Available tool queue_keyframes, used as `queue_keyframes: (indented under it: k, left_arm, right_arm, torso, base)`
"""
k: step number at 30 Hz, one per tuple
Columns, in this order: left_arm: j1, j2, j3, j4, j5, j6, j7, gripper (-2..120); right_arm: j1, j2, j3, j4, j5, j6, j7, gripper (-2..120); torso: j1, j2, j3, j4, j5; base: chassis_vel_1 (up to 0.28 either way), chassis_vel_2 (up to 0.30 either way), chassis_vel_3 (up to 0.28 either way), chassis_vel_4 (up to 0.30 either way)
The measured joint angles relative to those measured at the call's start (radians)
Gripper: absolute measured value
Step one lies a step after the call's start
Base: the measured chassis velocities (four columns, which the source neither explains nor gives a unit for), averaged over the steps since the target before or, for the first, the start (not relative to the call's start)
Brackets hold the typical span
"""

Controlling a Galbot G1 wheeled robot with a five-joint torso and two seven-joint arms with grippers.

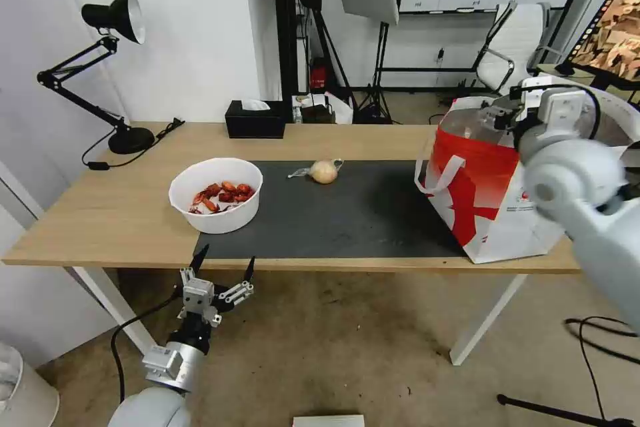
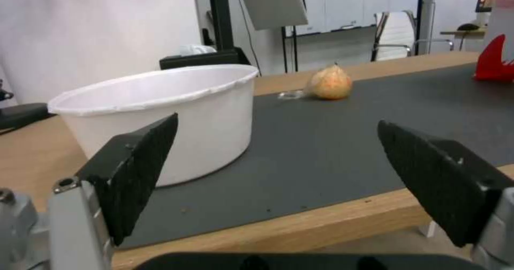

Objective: Pick up the trash from the table and place it into the takeout bag.

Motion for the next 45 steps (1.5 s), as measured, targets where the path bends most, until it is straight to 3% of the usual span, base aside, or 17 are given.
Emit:
queue_keyframes:
  k: [6, 7, 8, 10, 14, 17, 19, 22, 23, 25, 27, 28, 30, 31, 36, 38, 45]
  left_arm:
    - [-0.002, -0.002, 0.003, 0.000, -0.001, 0.000, -0.001, 100]
    - [-0.002, -0.003, 0.005, -0.001, -0.001, 0.000, -0.001, 100]
    - [-0.002, -0.004, 0.007, -0.001, -0.001, 0.000, -0.001, 100]
    - [-0.003, -0.005, 0.010, -0.001, -0.001, 0.000, -0.001, 100]
    - [-0.004, -0.006, 0.012, 0.000, -0.001, -0.001, -0.002, 100]
    - [-0.004, -0.008, 0.014, 0.000, -0.001, -0.001, -0.002, 100]
    - [-0.004, -0.011, 0.015, -0.001, -0.001, -0.001, -0.002, 100]
    - [0.000, -0.013, 0.014, -0.005, 0.000, -0.002, -0.002, 100]
    - [0.000, -0.013, 0.014, -0.005, 0.000, -0.002, -0.002, 100]
    - [0.002, -0.011, 0.010, -0.010, 0.000, -0.003, -0.002, 100]
    - [0.002, -0.009, 0.006, -0.014, 0.000, -0.003, -0.002, 100]
    - [0.002, -0.009, 0.006, -0.014, 0.000, -0.003, -0.002, 100]
    - [0.002, -0.011, 0.004, -0.015, 0.000, -0.004, -0.003, 100]
    - [0.002, -0.013, 0.003, -0.016, 0.000, -0.005, -0.003, 100]
    - [0.002, -0.019, -0.003, -0.016, 0.000, -0.018, -0.003, 100]
    - [0.004, -0.025, -0.013, -0.019, -0.001, -0.022, -0.005, 100]
    - [0.026, -0.048, -0.039, -0.031, 0.002, -0.040, -0.006, 100]
  right_arm:
    - [0.058, -0.091, -0.026, -0.034, -0.117, -0.006, -0.219, 100]
    - [0.058, -0.122, -0.030, -0.045, -0.182, -0.006, -0.322, 100]
    - [0.048, -0.154, -0.027, -0.061, -0.340, -0.005, -0.506, 100]
    - [0.041, -0.183, -0.015, -0.083, -0.584, -0.002, -0.741, 100]
    - [0.049, -0.203, -0.012, -0.083, -0.673, 0.002, -0.855, 100]
    - [0.057, -0.209, -0.012, -0.082, -0.683, 0.003, -0.877, 100]
    - [0.058, -0.209, -0.012, -0.081, -0.671, 0.004, -0.864, 100]
    - [0.048, -0.201, -0.012, -0.068, -0.512, 0.005, -0.713, 100]
    - [0.048, -0.201, -0.012, -0.068, -0.512, 0.005, -0.713, 100]
    - [0.043, -0.163, -0.015, -0.034, -0.224, 0.031, -0.428, 100]
    - [0.031, -0.111, -0.021, 0.004, 0.040, 0.166, -0.173, 100]
    - [0.031, -0.111, -0.021, 0.004, 0.040, 0.166, -0.173, 100]
    - [-0.027, -0.075, -0.010, 0.055, 0.204, 0.354, -0.042, 100]
    - [-0.082, -0.064, 0.006, 0.091, 0.231, 0.438, -0.026, 100]
    - [-0.259, -0.034, 0.031, 0.192, 0.220, 0.566, -0.022, 100]
    - [-0.402, 0.006, 0.051, 0.245, 0.148, 0.656, -0.044, 100]
    - [-0.694, 0.098, 0.091, 0.288, -0.036, 0.772, -0.092, 100]
  torso:
    - [0.000, 0.000, 0.000, 0.0004, 0.0000]
    - [0.000, 0.000, 0.000, 0.0005, -0.0001]
    - [0.000, 0.000, 0.000, 0.0002, -0.0001]
    - [0.000, 0.000, 0.000, 0.0000, 0.0004]
    - [0.000, 0.000, 0.000, 0.0000, 0.0001]
    - [0.000, 0.000, 0.000, 0.0002, -0.0002]
    - [0.000, 0.000, 0.000, 0.0002, -0.0002]
    - [0.000, 0.000, 0.000, 0.0000, -0.0001]
    - [0.000, 0.000, 0.000, 0.0000, -0.0001]
    - [0.000, 0.000, 0.000, -0.0001, -0.0003]
    - [0.000, 0.000, 0.000, 0.0009, -0.0002]
    - [0.000, 0.000, 0.000, 0.0009, -0.0002]
    - [0.000, 0.000, 0.000, 0.0012, -0.0005]
    - [0.000, 0.000, 0.000, 0.0007, -0.0005]
    - [0.000, 0.000, 0.000, 0.0000, -0.0001]
    - [0.000, 0.000, 0.000, 0.0002, -0.0002]
    - [0.000, 0.000, 0.000, 0.0003, -0.0001]
  base:
    - [0.000, 0.000, 0.000, 0.000]
    - [0.000, 0.000, 0.000, 0.000]
    - [0.000, 0.000, 0.000, 0.000]
    - [0.000, 0.000, 0.000, 0.000]
    - [0.000, 0.000, 0.000, 0.000]
    - [0.000, 0.000, 0.000, 0.000]
    - [0.000, 0.000, 0.000, 0.000]
    - [0.000, 0.000, 0.000, 0.000]
    - [0.000, 0.000, 0.000, 0.000]
    - [0.000, 0.000, 0.000, 0.000]
    - [0.000, 0.000, 0.000, 0.000]
    - [0.000, 0.000, 0.000, 0.000]
    - [0.000, 0.000, 0.000, 0.000]
    - [0.000, 0.000, 0.000, 0.000]
    - [0.000, 0.000, 0.000, 0.000]
    - [0.000, 0.000, 0.000, 0.000]
    - [0.000, 0.000, 0.000, 0.000]
